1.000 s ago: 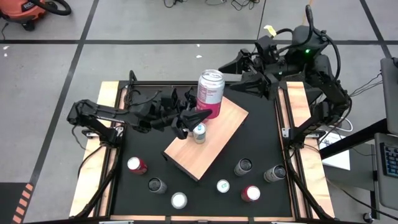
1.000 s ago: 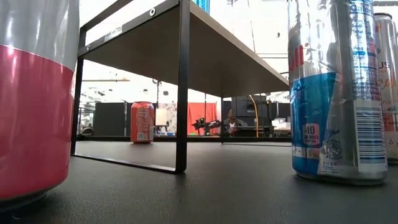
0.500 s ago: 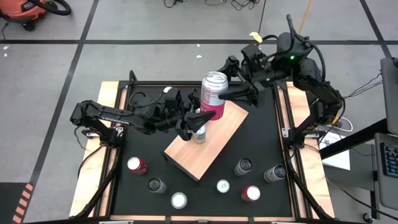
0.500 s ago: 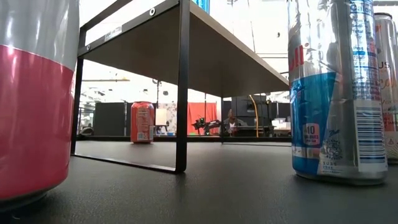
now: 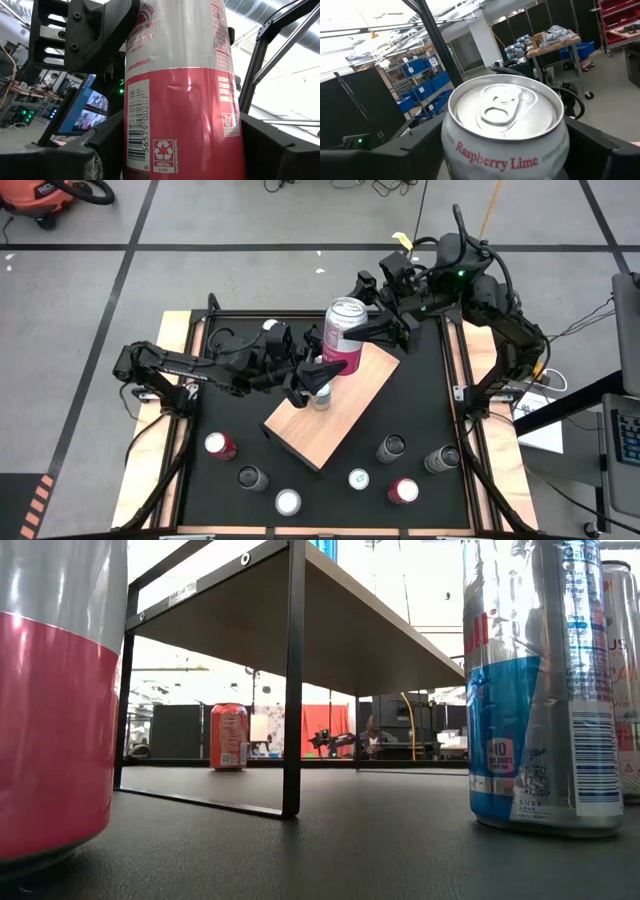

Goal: Place canned beverage on shelf
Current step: Put the top pink-white soda can on the shelf aligned with the pink-white soda can

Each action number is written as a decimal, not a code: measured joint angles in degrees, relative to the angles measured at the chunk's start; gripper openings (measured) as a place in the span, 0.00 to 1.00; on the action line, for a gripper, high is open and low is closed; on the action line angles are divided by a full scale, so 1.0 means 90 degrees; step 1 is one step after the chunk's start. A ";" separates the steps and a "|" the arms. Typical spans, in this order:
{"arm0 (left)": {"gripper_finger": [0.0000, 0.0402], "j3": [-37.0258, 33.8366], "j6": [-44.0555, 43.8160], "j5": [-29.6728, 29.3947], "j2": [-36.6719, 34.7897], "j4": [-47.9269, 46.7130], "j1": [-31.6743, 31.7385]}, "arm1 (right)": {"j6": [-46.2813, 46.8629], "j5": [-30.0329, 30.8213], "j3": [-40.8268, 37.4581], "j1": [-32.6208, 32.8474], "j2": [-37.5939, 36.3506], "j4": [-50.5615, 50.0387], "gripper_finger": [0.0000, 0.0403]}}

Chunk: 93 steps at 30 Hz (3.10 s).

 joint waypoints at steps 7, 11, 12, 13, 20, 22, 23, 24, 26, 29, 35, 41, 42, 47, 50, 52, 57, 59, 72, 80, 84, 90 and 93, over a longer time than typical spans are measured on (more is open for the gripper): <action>0.73 0.0000 -0.0027 -0.0063 -0.0002 0.0001 0.0000 | 0.0155 0.0008 0.0000 -0.0002 0.0014 -0.0003 0.67; 0.75 0.0000 -0.0089 -0.0353 -0.0024 -0.0154 -0.0028 | 0.0222 -0.0043 0.0000 -0.0006 0.0012 -0.0053 0.69; 0.77 0.0000 -0.0161 -0.0401 -0.0048 -0.0231 -0.0050 | 0.0244 -0.0043 0.0000 -0.0012 0.0012 -0.0066 0.69; 0.79 0.0000 -0.0214 -0.0456 -0.0058 -0.0278 -0.0053 | 0.0255 -0.0040 0.0000 -0.0017 0.0008 -0.0070 0.69; 0.98 0.0000 -0.0330 -0.1052 -0.0087 -0.0369 -0.0070 | 0.0211 0.0033 -0.0005 -0.0173 -0.0121 -0.0442 0.69; 0.99 0.0000 -0.0277 -0.1122 -0.0118 -0.0366 -0.0068 | 0.0187 0.0011 -0.0005 -0.0221 -0.0167 -0.0563 0.69; 0.98 0.0000 -0.0197 -0.1180 -0.0132 -0.0362 -0.0065 | 0.0157 0.0005 -0.0005 -0.0250 -0.0201 -0.0596 0.69; 0.98 0.0000 -0.0154 -0.1268 -0.0145 -0.0343 -0.0063 | 0.0131 -0.0011 -0.0005 -0.0277 -0.0236 -0.0656 0.69; 0.98 0.0000 0.0001 -0.1415 -0.0188 -0.0324 -0.0056 | 0.0110 -0.0019 -0.0005 -0.0348 -0.0336 -0.0796 0.69; 0.98 0.0000 0.0159 -0.1660 -0.0261 -0.0461 -0.0060 | 0.0157 0.0257 -0.0005 -0.0389 -0.0515 -0.1200 0.69; 0.98 -0.0005 0.0209 -0.2030 -0.0282 -0.0818 -0.0063 | 0.0361 0.1678 -0.0005 -0.0386 -0.0745 -0.2356 0.69; 0.98 -0.0003 0.0197 -0.2332 -0.0289 -0.1421 -0.0063 | 0.0383 0.2463 -0.0005 -0.0337 -0.0745 -0.2773 0.69; 0.98 -0.0002 0.0197 -0.2375 -0.0289 -0.1488 -0.0063 | 0.0375 0.2516 -0.0005 -0.0325 -0.0728 -0.2784 0.69; 0.98 -0.0002 0.0192 -0.2628 -0.0291 -0.1581 -0.0068 | 0.0229 0.2983 -0.0002 -0.0241 -0.0707 -0.3410 0.69; 0.99 -0.0004 0.0186 -0.2661 -0.0342 -0.1675 -0.0074 | 0.0093 0.3174 -0.0004 -0.0244 -0.0757 -0.3802 0.69; 0.99 -0.0002 0.0160 -0.2707 -0.0368 -0.1791 -0.0075 | -0.0020 0.3198 -0.0005 -0.0245 -0.0849 -0.3954 0.69; 0.99 -0.0005 0.0144 -0.2760 -0.0470 -0.2253 -0.0112 | -0.0177 0.3228 -0.0002 -0.0242 -0.1146 -0.4031 0.69; 0.99 -0.0005 0.0148 -0.2819 -0.0566 -0.2484 -0.0155 | -0.0260 0.3429 -0.0002 -0.0198 -0.1274 -0.4215 0.69; 0.99 -0.0005 0.0145 -0.3046 -0.0783 -0.3079 -0.0211 | -0.0286 0.4207 -0.0669 0.0903 -0.2305 -0.4680 0.69; 0.99 -0.0002 0.0095 -0.3232 -0.0877 -0.3138 -0.0265 | 0.0019 0.4973 -0.2533 0.1636 -0.3149 -0.3647 0.69; 0.99 -0.0003 -0.0025 -0.3299 -0.0883 -0.3369 -0.0329 | 0.0017 0.5246 -0.3676 0.1903 -0.3635 -0.2756 0.69; 0.99 -0.0002 -0.0038 -0.3351 -0.0896 -0.3459 -0.0408 | 0.0010 0.5524 -0.5413 0.2197 -0.4232 -0.1298 0.69; 0.99 -0.0004 -0.0187 -0.3354 -0.0896 -0.3581 -0.0403 | -0.0086 0.5660 -0.6112 0.2290 -0.4416 -0.0716 0.69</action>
